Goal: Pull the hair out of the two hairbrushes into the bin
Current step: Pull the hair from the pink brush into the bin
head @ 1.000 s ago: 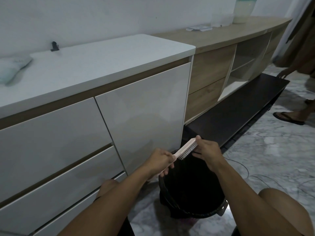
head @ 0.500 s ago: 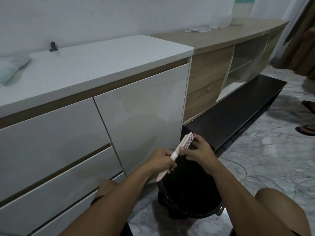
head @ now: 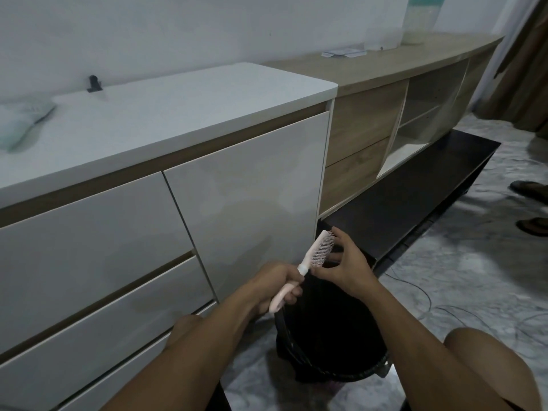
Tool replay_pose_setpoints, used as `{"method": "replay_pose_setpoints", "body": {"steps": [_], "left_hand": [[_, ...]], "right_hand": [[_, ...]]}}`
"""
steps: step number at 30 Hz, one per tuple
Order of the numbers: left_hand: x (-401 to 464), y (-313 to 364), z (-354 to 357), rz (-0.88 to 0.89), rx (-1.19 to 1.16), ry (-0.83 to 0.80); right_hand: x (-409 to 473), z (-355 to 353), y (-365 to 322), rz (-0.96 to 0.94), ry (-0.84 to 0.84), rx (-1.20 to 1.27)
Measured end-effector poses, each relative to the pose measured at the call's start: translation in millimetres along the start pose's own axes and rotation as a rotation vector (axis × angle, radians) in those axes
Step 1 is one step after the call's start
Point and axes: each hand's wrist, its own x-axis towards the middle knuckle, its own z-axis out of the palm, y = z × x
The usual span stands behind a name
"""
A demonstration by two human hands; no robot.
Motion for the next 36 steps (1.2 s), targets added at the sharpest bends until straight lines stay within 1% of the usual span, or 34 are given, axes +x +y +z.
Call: {"method": "replay_pose_setpoints", "body": {"steps": [3,5,7,9,12,16,18,20,22,25,29,32,34,36], "left_hand": [[1.0,-0.1,-2.3,-0.059,-0.150,-0.058],[1.6,-1.0,-2.6,-0.061,-0.133,-0.034],[1.0,-1.1,-0.9,-0.039,-0.050,0.023],[0.7,-0.1,2.2,0.012,0.064,0.097],[0.0,2.2,8.3,0.124,0.245,0.199],[-3.6,3.7,17.3,0.235,0.392,0.223],[-4.7,5.3,21.2,0.273,0.456,0.227],[-7.2,8.3,24.1,0.313,0.510,0.244],[-9.1,10.6,25.0,0.354,0.555,0.251],[-15.5,16.9,24.2,0.407,0.555,0.276],[-30.3,33.1,22.8,0.455,0.486,0.342],[-40.7,48.9,17.2,0.525,0.503,0.418],[-48.2,61.0,10.7,0.560,0.549,0.456],[-57.5,74.1,3.2,0.601,0.587,0.486]], "right_hand": [[-0.9,0.0,2.4,-0.007,0.011,-0.030],[0.3,0.1,4.4,0.043,0.063,0.012],[2.6,0.8,6.0,0.136,0.123,0.110],[4.1,2.7,6.4,0.212,0.144,0.237],[2.5,7.7,0.9,0.253,0.162,0.400],[-1.5,11.0,-9.8,0.343,0.067,0.711],[-2.4,11.4,-11.6,0.374,0.067,0.811],[-2.1,12.9,-13.4,0.382,0.100,0.860],[-2.1,12.9,-17.6,0.378,0.142,0.891],[-2.1,8.2,-27.4,0.341,0.180,0.894],[-3.9,-3.6,-48.6,0.226,0.135,0.877],[-0.5,-12.1,-70.7,0.147,0.108,0.876],[5.7,-17.4,-92.9,0.110,0.138,0.885],[12.2,-24.9,-123.2,0.082,0.211,0.889]]}}
